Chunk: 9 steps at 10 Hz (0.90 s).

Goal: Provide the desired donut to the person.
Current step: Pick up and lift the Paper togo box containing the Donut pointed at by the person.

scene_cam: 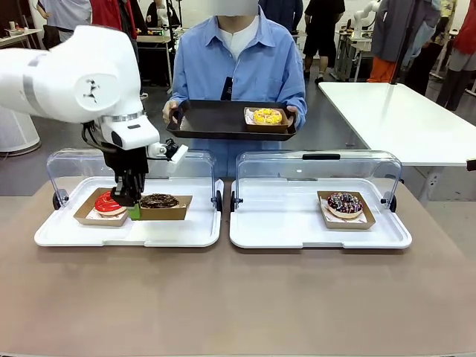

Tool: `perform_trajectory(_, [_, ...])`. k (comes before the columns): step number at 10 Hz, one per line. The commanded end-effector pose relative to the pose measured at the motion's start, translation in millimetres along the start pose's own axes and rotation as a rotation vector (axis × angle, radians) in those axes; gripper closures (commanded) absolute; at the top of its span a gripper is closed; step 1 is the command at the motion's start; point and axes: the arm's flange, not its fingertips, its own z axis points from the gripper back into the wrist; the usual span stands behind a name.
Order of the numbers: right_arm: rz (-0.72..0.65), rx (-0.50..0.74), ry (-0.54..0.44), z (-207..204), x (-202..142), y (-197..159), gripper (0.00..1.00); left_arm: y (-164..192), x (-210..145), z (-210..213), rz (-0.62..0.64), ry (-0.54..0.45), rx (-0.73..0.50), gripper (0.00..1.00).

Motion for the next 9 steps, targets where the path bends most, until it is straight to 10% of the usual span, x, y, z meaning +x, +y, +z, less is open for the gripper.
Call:
perform_trajectory(1, [0.013,0.005,-0.008,1.4,-1.3,1.3,0.00,-24.3,14.3,27.5,-0.008,0.012,0.015,1.00])
perform_trajectory(9, [0.013,0.005,-0.008,1.4,-1.3,1.3,0.00,-80.2,13.3,116.4,0.057,0.035,0.192,1.00])
